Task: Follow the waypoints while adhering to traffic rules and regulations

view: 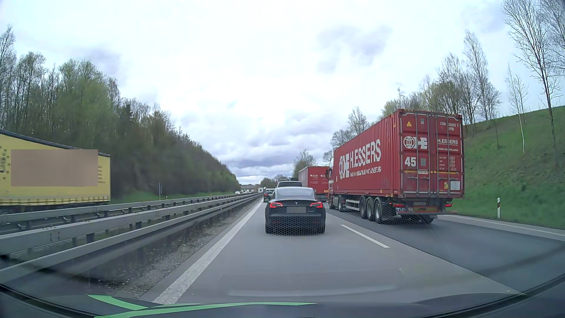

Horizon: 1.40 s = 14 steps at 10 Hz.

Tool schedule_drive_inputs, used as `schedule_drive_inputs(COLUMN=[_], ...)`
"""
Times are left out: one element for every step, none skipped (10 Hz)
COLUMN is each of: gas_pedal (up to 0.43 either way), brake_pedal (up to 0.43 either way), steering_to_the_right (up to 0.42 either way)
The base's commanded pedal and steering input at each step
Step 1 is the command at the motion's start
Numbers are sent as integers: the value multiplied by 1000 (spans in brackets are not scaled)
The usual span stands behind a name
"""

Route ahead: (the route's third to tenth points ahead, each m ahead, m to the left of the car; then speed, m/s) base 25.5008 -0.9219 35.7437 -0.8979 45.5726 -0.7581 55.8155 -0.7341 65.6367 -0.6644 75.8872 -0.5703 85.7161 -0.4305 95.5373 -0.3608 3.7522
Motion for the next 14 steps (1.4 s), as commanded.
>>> schedule_drive_inputs(gas_pedal=[79,79,79,79,67,67,67,59,59,59,59,59,47,47], brake_pedal=[0,0,0,0,0,0,0,0,0,0,0,0,0,0], steering_to_the_right=[-5,-5,-5,-5,-5,-5,-5,-5,-5,-5,-5,-5,-5,-5])
